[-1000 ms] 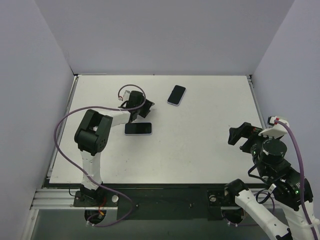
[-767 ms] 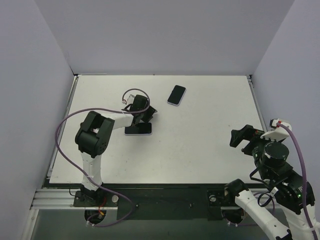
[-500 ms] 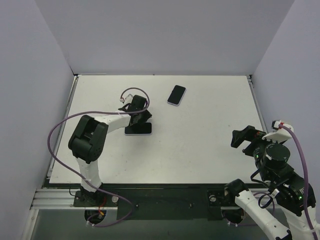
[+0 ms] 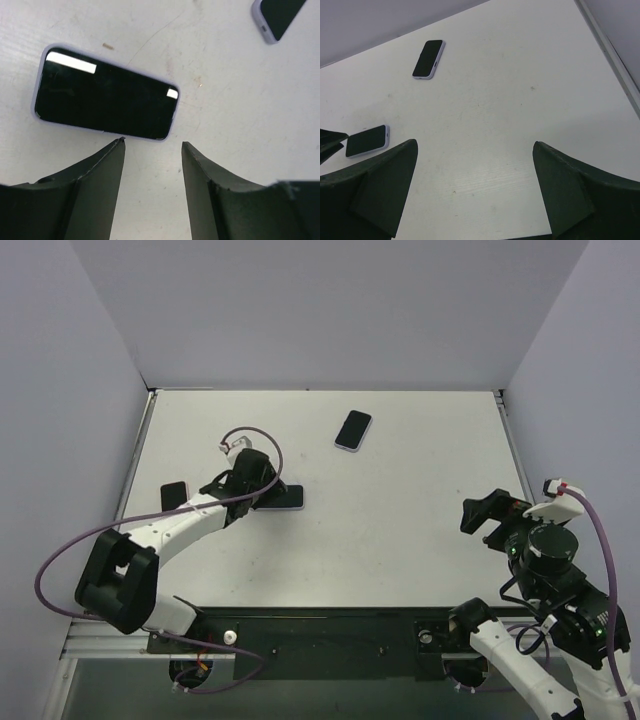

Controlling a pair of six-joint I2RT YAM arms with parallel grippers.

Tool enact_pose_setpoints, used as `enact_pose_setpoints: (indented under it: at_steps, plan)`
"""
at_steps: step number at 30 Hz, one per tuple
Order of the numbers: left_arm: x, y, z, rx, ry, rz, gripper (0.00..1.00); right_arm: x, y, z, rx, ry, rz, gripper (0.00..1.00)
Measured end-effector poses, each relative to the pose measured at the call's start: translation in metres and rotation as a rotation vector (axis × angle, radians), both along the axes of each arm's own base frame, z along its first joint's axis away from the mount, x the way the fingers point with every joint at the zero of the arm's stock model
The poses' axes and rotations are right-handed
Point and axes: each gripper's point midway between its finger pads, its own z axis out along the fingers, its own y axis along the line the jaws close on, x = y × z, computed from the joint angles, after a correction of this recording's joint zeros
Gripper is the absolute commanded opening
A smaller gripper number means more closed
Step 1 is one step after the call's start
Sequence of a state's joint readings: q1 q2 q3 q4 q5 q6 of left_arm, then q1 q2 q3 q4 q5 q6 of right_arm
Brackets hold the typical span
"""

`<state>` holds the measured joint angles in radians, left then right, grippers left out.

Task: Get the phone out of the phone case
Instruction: Adjust the phone at the center of the board.

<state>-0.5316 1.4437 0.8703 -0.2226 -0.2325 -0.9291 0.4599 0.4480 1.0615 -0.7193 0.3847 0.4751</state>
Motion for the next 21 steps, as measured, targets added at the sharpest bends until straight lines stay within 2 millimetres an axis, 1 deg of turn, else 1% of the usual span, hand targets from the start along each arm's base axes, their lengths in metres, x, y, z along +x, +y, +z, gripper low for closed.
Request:
enact_pose_setpoints:
  at_steps: [1,3,6,7,8,10,13,14,16,17,21]
  plan:
    - [0.003,-0.001,0.006,-0.02,-0.024,-0.002,0.59,0.001,0.0,0.0,0.0,0.003,0.0,0.92]
    - [0.017,-0.002,0.016,-0.066,-0.062,0.008,0.58,0.002,0.001,-0.001,0.001,0.009,-0.001,0.91]
    - [0.043,-0.006,0.018,-0.122,-0.069,0.047,0.56,0.004,0.003,-0.002,0.004,0.018,0.001,0.9]
    - [0.059,-0.012,0.016,-0.159,-0.066,0.066,0.54,0.004,0.004,-0.002,0.008,0.019,0.002,0.9]
    - [0.07,-0.016,0.015,-0.184,-0.065,0.081,0.53,0.004,0.004,-0.002,0.011,0.019,0.002,0.9]
    - [0.096,-0.027,0.006,-0.253,-0.03,0.11,0.5,0.003,0.004,0.0,0.015,0.015,0.001,0.9]
    - [0.125,-0.045,-0.008,-0.322,0.02,0.123,0.5,0.002,0.003,0.006,0.021,0.002,-0.001,0.9]
    - [0.132,-0.05,-0.013,-0.336,0.037,0.126,0.47,0.001,0.002,0.008,0.022,-0.002,-0.004,0.9]
    - [0.137,-0.056,-0.024,-0.351,0.072,0.142,0.47,0.001,0.001,0.01,0.022,-0.007,-0.01,0.9]
    - [0.135,-0.057,-0.031,-0.346,0.099,0.154,0.47,0.001,0.0,0.01,0.021,-0.007,-0.011,0.9]
    - [0.116,-0.053,-0.055,-0.291,0.204,0.191,0.47,0.001,-0.001,0.009,0.019,-0.006,-0.016,0.9]
